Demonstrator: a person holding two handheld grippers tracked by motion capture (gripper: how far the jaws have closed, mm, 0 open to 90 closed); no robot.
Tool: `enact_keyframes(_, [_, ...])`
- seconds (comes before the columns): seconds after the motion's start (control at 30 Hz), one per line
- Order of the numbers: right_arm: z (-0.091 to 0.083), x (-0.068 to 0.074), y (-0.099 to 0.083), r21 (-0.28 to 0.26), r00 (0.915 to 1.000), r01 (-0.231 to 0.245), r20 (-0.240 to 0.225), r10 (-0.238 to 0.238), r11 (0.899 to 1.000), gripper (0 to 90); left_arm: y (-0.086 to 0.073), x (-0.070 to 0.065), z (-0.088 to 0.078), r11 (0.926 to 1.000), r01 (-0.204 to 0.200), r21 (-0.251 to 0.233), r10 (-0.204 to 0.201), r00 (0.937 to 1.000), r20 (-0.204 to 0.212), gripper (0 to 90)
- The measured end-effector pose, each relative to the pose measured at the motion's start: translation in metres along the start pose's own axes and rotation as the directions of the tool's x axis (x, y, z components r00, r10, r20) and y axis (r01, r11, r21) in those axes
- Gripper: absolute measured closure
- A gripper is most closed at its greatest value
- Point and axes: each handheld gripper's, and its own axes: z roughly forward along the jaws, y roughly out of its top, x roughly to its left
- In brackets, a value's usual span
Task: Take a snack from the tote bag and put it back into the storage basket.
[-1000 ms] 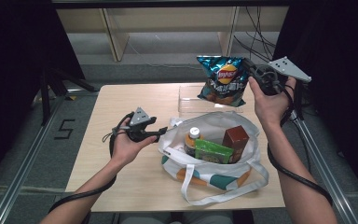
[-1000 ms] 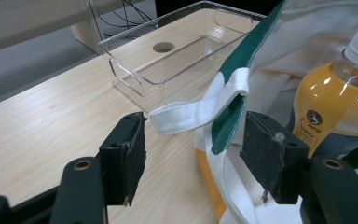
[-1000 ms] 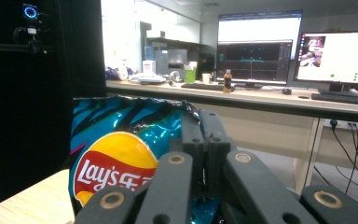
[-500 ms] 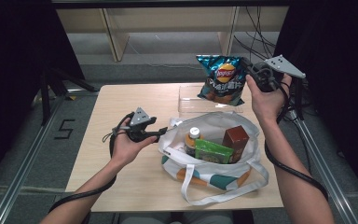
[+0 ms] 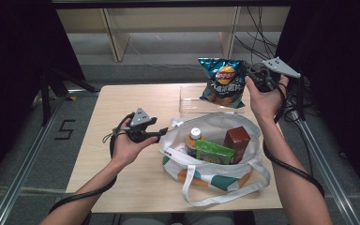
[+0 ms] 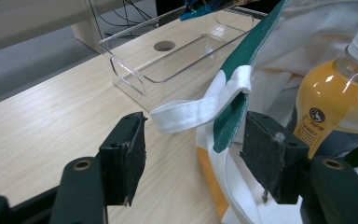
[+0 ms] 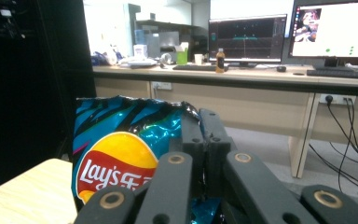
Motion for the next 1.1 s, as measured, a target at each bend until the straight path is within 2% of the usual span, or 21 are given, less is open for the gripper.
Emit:
enact_keyframes(0.23, [0.007,-0.005,-0.008,0.021,1.0000,-0.005,0.007,0.005,1.000,90.0,0.000,0.000,0.000,1.0000,-0.001,0.001,0.001,1.0000,0.000,38.6])
enact_keyframes(0.3, [0.008,-0.004,-0.010,0.022,0.9997,-0.024,0.011,0.024,0.999,90.0,0.000,0.000,0.000,1.0000,-0.001,0.000,0.001,1.0000,-0.001,38.6])
enact_keyframes(0.43, [0.011,-0.006,-0.011,0.030,0.9999,-0.005,0.010,0.004,1.000,90.0,0.000,0.000,0.000,1.0000,-0.002,0.000,0.002,1.0000,0.000,38.6])
enact_keyframes(0.57, [0.012,-0.005,-0.012,0.040,0.9998,-0.020,0.007,0.020,0.999,90.0,-0.001,0.000,0.000,1.0000,0.001,0.001,-0.001,1.0000,-0.001,38.6])
enact_keyframes(0.63, [0.014,-0.006,-0.012,0.033,0.9999,-0.008,0.010,0.007,0.999,90.0,0.000,0.000,0.000,1.0000,-0.001,0.000,0.001,1.0000,-0.001,38.6])
enact_keyframes(0.8, [0.019,-0.008,-0.011,0.045,0.9996,-0.023,0.020,0.022,0.999,90.0,0.000,0.000,0.000,1.0000,0.002,0.000,-0.002,1.0000,-0.002,38.6])
enact_keyframes(0.93, [0.023,-0.011,-0.010,0.035,0.9996,-0.015,0.024,0.014,0.999,90.0,-0.001,0.000,0.000,1.0000,0.002,0.001,-0.002,1.0000,0.000,38.6])
enact_keyframes(0.97, [0.024,-0.010,-0.010,0.034,0.9992,-0.028,0.029,0.027,0.999,90.0,-0.001,0.000,0.000,1.0000,0.002,0.002,-0.002,1.0000,0.000,38.6])
enact_keyframes(1.1, [0.029,-0.012,-0.010,0.042,0.9996,-0.017,0.025,0.016,0.999,90.0,-0.001,0.000,0.000,1.0000,0.002,0.003,-0.002,1.0000,0.001,38.6])
